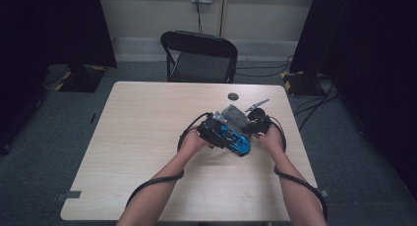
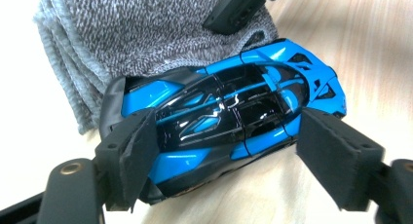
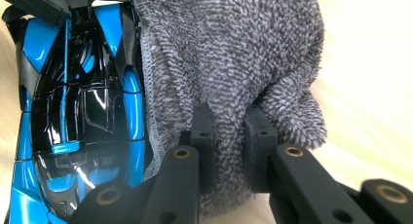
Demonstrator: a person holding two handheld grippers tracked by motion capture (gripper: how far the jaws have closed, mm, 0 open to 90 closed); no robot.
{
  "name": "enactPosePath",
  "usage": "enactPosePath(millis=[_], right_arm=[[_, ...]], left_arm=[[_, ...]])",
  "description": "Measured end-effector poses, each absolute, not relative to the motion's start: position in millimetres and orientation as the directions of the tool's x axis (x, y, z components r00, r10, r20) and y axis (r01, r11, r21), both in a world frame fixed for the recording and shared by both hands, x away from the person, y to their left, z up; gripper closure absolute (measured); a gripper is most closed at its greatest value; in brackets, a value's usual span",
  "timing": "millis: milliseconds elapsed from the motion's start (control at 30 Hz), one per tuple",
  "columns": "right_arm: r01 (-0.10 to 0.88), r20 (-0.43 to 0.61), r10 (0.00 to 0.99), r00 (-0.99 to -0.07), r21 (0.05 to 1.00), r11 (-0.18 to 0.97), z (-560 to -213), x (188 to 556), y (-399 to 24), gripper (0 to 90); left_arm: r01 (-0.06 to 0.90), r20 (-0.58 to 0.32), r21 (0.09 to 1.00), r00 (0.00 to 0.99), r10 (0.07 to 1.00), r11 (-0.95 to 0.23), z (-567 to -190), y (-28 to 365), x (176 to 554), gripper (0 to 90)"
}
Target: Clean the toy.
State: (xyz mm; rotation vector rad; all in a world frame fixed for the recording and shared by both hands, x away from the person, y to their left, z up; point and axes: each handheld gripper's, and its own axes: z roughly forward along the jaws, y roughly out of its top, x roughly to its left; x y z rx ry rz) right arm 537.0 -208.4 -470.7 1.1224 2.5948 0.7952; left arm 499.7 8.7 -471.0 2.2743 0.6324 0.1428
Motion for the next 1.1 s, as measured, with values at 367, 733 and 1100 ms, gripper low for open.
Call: enactPosePath(millis=[367, 733, 1100], right_arm=[[0.624, 0.034, 0.737, -0.675, 0.56, 0.545, -473, 535, -210, 77.8], [0.612, 0.043, 0.717, -0.696, 0.558, 0.56, -473, 534, -215, 78.0], [0.603, 0.059, 0.695, -0.717, 0.553, 0.575, -472, 529, -227, 78.0]], left_arm=[[0.363, -0.041, 0.708, 0.877, 0.478, -0.605, -474, -6, 504, 17.4], [0.423, -0.103, 0.722, 0.848, 0.519, -0.548, -478, -8, 510, 17.5], [0.431, -0.117, 0.722, 0.847, 0.518, -0.541, -478, -8, 511, 18.4]])
